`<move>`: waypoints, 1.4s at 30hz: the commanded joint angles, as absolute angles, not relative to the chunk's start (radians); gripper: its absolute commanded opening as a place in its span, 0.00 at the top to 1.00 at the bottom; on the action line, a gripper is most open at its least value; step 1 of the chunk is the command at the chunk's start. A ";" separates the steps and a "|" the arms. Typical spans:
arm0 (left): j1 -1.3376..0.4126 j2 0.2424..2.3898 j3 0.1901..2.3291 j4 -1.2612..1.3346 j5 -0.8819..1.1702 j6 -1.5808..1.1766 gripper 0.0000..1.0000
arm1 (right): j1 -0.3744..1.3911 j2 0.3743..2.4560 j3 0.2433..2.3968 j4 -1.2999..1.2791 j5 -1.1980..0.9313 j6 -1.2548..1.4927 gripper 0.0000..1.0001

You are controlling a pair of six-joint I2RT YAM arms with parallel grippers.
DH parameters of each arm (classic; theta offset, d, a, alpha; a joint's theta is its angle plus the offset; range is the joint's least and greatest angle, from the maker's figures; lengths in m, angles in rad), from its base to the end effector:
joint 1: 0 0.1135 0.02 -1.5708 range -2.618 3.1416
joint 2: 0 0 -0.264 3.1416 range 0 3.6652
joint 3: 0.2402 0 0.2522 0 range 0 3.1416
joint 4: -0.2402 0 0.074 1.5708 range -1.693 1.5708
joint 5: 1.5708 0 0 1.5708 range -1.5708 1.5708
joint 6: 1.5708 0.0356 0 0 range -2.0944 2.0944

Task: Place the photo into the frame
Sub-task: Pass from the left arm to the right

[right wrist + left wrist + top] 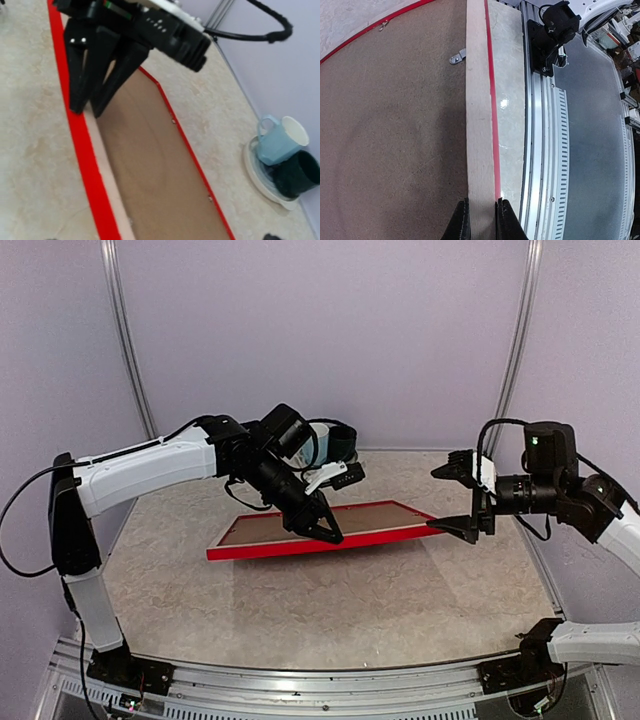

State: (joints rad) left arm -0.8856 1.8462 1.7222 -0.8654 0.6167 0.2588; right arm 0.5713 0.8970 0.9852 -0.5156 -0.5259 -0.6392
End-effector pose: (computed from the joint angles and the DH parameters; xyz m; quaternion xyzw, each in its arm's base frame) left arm 0.2365 -0.3219 0.3107 0.5674 0.7203 -0.3608 0.1702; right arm 0.1496 0.1174 0.3577 -0.5777 0.5878 0.2007 0.5296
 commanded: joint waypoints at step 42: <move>-0.876 1.684 1.568 -0.685 0.660 0.199 1.00 | 0.780 0.865 0.743 -0.434 0.101 -0.843 0.10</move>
State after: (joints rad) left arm -0.8822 1.7630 1.5711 -0.7284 0.6247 0.1795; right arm 0.7704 0.8612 0.7612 -0.4892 0.0669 -0.8082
